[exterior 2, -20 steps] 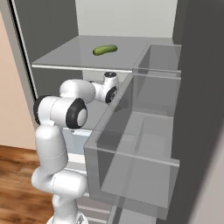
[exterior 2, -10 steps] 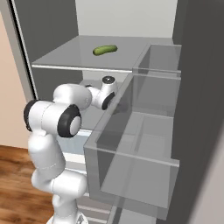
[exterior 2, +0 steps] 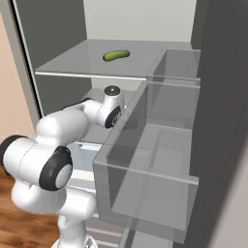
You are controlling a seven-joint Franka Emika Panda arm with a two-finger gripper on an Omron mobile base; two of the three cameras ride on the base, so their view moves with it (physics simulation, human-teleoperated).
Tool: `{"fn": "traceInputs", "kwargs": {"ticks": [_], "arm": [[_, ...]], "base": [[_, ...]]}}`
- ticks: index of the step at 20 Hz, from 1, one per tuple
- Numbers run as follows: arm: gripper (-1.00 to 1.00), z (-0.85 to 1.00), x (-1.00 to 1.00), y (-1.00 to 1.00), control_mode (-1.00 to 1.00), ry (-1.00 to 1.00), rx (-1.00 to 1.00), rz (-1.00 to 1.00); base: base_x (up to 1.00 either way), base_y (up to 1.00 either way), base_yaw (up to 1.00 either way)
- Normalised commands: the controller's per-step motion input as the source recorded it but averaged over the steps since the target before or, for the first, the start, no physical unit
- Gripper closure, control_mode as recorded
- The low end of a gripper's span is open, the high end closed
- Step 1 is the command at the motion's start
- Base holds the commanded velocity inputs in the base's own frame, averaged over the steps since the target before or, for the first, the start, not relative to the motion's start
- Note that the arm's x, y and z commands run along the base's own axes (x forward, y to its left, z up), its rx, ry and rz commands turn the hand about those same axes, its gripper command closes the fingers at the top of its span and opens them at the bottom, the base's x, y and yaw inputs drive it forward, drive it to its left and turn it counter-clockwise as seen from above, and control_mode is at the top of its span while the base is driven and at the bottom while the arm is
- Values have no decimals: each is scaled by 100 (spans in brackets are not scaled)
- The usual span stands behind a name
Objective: Place the cold items (cucumber and lime) from the fridge in one tupperware on the dining counter. Place the warm items (hot dog and kebab skewer) in the stove area in another tupperware.
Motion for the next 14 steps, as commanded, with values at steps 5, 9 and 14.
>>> {"fn": "traceInputs", "kwargs": {"ticks": [5,9,14], "arm": [[100,52,-78,16,-100,2,0,0],[100,57,-78,16,-100,11,0,0],[100,59,-83,18,-100,14,0,0]], "base": [[0,0,0],[0,0,0],[0,0,0]]}}
